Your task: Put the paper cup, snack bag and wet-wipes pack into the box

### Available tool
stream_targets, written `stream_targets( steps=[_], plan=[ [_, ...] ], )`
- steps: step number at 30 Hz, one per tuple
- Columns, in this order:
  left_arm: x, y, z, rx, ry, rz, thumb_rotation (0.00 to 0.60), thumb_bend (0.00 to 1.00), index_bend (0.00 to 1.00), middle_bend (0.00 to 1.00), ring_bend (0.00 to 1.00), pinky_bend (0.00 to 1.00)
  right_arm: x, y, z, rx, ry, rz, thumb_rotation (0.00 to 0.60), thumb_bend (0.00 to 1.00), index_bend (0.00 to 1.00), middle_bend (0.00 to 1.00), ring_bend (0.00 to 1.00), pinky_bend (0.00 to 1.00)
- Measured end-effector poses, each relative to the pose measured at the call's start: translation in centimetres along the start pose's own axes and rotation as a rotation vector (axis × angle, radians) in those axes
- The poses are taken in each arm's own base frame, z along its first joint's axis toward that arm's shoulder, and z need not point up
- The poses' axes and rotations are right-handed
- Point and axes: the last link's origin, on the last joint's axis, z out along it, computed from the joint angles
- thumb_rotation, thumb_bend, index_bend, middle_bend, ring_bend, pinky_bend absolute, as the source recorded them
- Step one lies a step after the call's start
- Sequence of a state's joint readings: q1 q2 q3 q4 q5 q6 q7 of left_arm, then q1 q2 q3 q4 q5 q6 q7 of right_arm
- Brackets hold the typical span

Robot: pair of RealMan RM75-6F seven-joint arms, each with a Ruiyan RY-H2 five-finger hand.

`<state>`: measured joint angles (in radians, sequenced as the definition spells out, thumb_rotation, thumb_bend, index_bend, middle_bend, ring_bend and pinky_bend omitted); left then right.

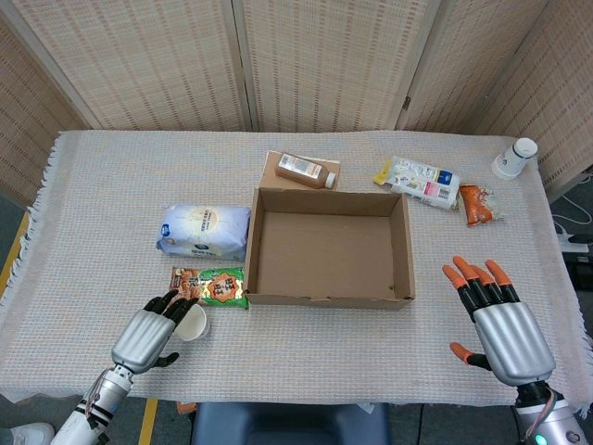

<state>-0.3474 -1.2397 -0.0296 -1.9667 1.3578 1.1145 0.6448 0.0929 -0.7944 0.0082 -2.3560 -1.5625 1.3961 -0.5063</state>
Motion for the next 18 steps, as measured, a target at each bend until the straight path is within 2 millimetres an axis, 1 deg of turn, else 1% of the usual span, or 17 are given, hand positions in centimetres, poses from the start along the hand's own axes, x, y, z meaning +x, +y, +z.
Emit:
stream_targets(
  steps=[5,18],
  plan=[
    [0.2,0.1,0.5,-0.003,0.000,0.020,0.600,0.17,0.08,0.12,0.00,0.18,0.0,0.0,0.0,-0.002,0.000,0.001,0.600,0.08,0.07,0.00,0.00,0.00],
    [-0.5,0.6,1.5,-0.025,-0.033,0.045,0.600,0.17,0.08,0.12,0.01,0.19,0.1,0.1,0.1,-0.006,0.004,0.004,0.600,0.08,0.07,0.00,0.00,0.00]
  ],
)
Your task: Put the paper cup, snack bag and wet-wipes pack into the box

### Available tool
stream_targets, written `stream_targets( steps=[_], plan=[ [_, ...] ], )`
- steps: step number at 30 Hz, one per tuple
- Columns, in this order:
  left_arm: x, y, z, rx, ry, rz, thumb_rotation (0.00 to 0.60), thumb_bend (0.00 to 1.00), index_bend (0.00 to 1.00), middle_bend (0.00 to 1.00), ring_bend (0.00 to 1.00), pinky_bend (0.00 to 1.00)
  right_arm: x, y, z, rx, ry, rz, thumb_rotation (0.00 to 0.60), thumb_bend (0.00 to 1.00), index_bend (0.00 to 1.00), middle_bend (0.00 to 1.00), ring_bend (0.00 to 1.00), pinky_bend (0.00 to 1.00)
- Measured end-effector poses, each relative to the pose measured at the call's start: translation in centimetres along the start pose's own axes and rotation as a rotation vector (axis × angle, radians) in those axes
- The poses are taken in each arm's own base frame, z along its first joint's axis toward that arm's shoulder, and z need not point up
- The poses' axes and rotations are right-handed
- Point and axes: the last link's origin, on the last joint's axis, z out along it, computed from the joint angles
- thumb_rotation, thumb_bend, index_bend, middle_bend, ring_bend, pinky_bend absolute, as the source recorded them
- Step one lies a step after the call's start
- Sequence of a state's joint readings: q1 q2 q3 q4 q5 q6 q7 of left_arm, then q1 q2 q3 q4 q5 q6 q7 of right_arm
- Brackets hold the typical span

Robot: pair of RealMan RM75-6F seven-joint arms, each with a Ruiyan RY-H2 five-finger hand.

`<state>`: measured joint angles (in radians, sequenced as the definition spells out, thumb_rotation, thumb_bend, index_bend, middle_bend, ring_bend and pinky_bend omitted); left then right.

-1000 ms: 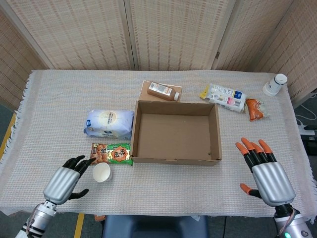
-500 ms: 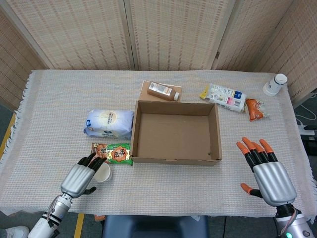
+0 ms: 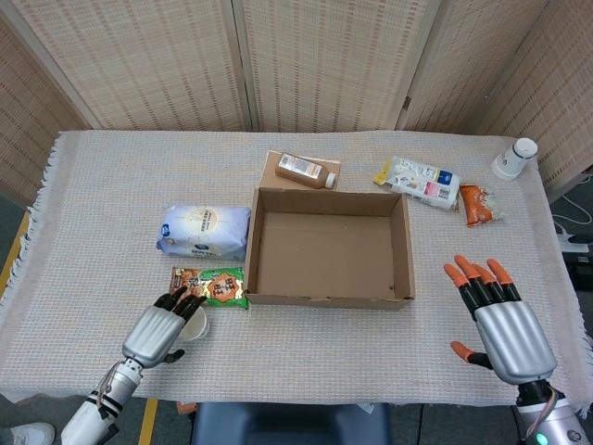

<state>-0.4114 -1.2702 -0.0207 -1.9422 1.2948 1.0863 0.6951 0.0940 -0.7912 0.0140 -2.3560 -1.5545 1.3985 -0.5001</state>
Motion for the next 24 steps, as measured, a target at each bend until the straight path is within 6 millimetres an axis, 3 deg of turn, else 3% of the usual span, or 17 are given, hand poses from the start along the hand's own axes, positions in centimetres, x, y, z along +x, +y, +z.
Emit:
stream_targets(
  steps=[16,24],
  plan=[
    [-0.9,0.2,1.4,-0.008,-0.034,0.001,0.600,0.17,0.21,0.16,0.05,0.24,-0.1,0.3,0.4,-0.017,-0.009,-0.002,0.600,0.08,0.07,0.00,0.00,0.00],
    [-1.0,0.4,1.8,-0.016,-0.019,-0.008,0.600,0.20,0.32,0.23,0.12,0.34,-0.1,0.3,0.5,-0.020,-0.008,-0.003,0.600,0.08,0.07,0.00,0.00,0.00]
  ],
)
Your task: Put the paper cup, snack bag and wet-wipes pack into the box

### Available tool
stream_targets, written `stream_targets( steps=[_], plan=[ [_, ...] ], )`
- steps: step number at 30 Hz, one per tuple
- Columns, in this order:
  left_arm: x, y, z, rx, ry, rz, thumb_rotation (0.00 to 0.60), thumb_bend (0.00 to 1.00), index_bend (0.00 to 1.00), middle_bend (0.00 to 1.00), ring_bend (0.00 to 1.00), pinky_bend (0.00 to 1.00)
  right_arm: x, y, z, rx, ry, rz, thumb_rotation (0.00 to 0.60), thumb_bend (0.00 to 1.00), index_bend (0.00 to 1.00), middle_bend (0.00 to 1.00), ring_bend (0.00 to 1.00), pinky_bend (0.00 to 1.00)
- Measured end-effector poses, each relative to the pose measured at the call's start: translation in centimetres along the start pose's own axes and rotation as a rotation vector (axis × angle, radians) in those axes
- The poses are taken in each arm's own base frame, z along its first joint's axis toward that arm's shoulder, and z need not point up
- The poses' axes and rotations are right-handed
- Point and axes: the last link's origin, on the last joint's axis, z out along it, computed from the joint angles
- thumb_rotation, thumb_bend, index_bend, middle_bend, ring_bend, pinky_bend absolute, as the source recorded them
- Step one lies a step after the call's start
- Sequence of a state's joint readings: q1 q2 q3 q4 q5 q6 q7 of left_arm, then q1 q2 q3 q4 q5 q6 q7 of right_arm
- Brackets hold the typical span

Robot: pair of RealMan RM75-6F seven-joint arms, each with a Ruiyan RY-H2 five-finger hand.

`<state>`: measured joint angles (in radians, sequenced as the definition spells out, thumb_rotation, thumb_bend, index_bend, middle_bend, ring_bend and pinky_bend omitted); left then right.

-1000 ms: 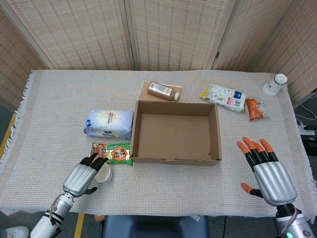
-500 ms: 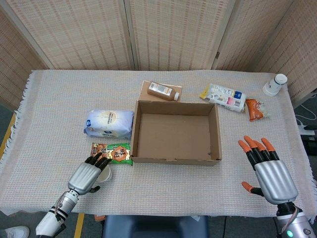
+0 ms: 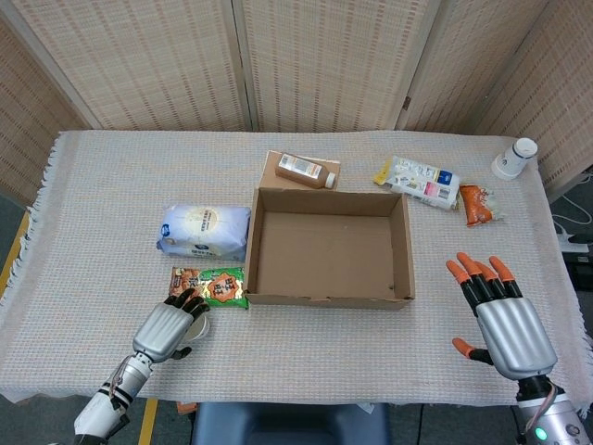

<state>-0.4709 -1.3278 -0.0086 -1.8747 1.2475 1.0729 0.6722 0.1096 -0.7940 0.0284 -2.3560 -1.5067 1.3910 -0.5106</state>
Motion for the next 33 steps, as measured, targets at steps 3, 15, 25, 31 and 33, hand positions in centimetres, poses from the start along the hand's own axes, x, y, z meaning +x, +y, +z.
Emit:
stream_targets(
  steps=[3,15,25,31,33],
  plan=[
    [0.0,0.0,0.1,-0.001,0.005,-0.007,0.600,0.22,0.37,0.28,0.17,0.41,0.0,0.0,0.0,-0.001,0.002,0.001,0.600,0.08,0.07,0.00,0.00,0.00],
    [0.9,0.0,-0.4,0.000,0.013,-0.021,0.600,0.24,0.41,0.37,0.24,0.50,0.2,0.1,-0.1,0.001,0.008,0.003,0.600,0.08,0.07,0.00,0.00,0.00],
    [5.8,-0.6,-2.5,0.002,0.094,0.030,0.600,0.24,0.42,0.43,0.29,0.55,0.3,0.1,-0.1,0.002,0.009,0.005,0.600,0.08,0.07,0.00,0.00,0.00],
    [11.8,-1.1,-3.4,0.014,0.184,0.097,0.600,0.24,0.44,0.45,0.30,0.56,0.2,0.0,-0.1,0.008,0.006,0.004,0.600,0.08,0.07,0.00,0.00,0.00],
    [14.1,-0.7,-3.1,0.006,0.223,0.122,0.600,0.24,0.44,0.45,0.30,0.56,0.2,-0.1,-0.2,0.010,0.010,0.005,0.600,0.08,0.07,0.00,0.00,0.00]
  ],
)
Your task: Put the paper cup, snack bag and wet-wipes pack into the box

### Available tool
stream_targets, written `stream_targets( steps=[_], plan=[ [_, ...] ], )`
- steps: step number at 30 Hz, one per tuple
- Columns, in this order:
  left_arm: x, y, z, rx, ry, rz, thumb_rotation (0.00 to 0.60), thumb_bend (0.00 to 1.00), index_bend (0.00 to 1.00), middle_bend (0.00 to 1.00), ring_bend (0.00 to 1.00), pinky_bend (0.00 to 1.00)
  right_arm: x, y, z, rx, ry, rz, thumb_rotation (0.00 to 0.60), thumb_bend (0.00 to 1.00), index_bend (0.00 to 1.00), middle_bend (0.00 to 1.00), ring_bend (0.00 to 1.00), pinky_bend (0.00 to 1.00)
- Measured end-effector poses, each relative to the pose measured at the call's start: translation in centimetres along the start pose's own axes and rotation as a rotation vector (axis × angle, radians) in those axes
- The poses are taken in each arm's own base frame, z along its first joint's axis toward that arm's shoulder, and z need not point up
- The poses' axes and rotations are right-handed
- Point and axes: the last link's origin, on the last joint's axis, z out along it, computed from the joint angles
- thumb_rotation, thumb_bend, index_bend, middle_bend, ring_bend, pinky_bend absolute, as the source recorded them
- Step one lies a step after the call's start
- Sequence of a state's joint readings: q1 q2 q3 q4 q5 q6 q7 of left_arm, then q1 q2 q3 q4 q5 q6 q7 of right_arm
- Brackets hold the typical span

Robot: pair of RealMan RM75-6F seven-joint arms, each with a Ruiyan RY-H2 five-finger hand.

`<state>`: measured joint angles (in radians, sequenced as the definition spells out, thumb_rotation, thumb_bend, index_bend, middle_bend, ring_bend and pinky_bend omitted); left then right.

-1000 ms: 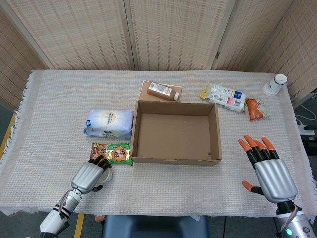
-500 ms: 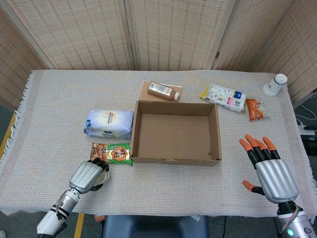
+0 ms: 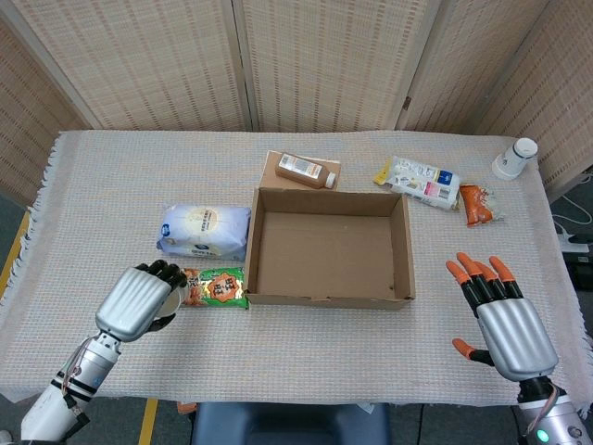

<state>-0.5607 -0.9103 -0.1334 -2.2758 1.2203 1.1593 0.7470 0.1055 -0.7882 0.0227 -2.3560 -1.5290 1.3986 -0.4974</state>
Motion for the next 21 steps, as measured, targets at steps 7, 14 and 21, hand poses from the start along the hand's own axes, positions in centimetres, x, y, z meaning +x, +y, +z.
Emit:
stream_targets(
  steps=[7,14,21],
  plan=[
    [4.2,2.3,3.8,-0.084,0.054,0.038,0.600,0.24,0.45,0.46,0.31,0.56,0.1,0.1,-0.1,-0.003,0.002,0.001,0.600,0.08,0.07,0.00,0.00,0.00],
    [5.6,7.8,8.4,-0.196,0.067,-0.019,0.600,0.24,0.45,0.45,0.31,0.55,0.1,0.3,0.2,-0.010,-0.001,0.000,0.600,0.08,0.07,0.00,0.00,0.00],
    [3.7,14.1,13.2,-0.265,0.066,-0.043,0.600,0.24,0.39,0.37,0.24,0.48,0.2,0.0,0.0,0.002,0.009,-0.001,0.600,0.08,0.07,0.00,0.00,0.00]
  ],
)
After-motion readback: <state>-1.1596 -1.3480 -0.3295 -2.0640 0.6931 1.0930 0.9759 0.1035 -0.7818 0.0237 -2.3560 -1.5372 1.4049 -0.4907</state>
